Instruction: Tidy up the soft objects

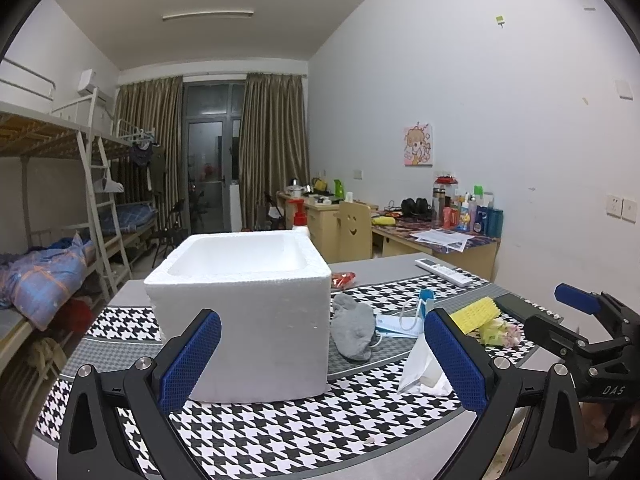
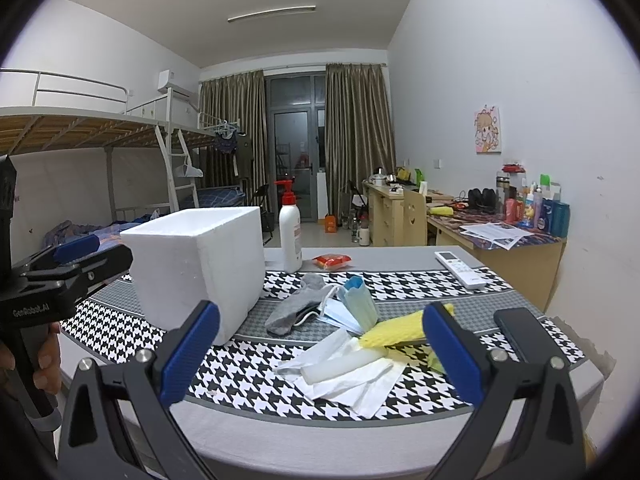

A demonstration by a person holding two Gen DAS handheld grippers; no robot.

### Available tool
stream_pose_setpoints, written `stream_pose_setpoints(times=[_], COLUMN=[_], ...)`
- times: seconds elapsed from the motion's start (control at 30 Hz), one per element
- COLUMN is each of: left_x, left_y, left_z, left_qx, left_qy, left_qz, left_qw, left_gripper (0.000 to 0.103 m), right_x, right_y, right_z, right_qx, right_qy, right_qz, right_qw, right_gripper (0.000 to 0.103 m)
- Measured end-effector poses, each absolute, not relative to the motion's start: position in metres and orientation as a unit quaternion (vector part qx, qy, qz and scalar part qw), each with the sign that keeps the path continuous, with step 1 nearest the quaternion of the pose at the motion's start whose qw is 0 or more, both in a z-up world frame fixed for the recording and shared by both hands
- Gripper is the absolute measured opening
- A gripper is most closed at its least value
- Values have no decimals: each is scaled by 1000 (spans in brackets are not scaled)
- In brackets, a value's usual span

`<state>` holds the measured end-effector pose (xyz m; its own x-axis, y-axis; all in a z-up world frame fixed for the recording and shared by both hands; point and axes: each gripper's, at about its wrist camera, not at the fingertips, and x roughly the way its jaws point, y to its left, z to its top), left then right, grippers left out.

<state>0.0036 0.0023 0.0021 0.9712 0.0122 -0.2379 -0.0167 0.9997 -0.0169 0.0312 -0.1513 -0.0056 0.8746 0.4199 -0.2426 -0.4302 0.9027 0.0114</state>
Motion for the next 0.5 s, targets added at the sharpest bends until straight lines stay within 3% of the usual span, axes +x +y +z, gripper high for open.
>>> stream_pose_setpoints(times=[0.5], left_x=[2], left_y=[2], left_z=[3], left_qx=[-7], left_qy=[120], left_qz=[10], left_qw=[993], left_gripper=[102], right_x=[35], right_y=[-159], right_z=[-5], right_qx=[-19], right_qy=[119], right_qz=[215], right_qw=[969], right_gripper=[102])
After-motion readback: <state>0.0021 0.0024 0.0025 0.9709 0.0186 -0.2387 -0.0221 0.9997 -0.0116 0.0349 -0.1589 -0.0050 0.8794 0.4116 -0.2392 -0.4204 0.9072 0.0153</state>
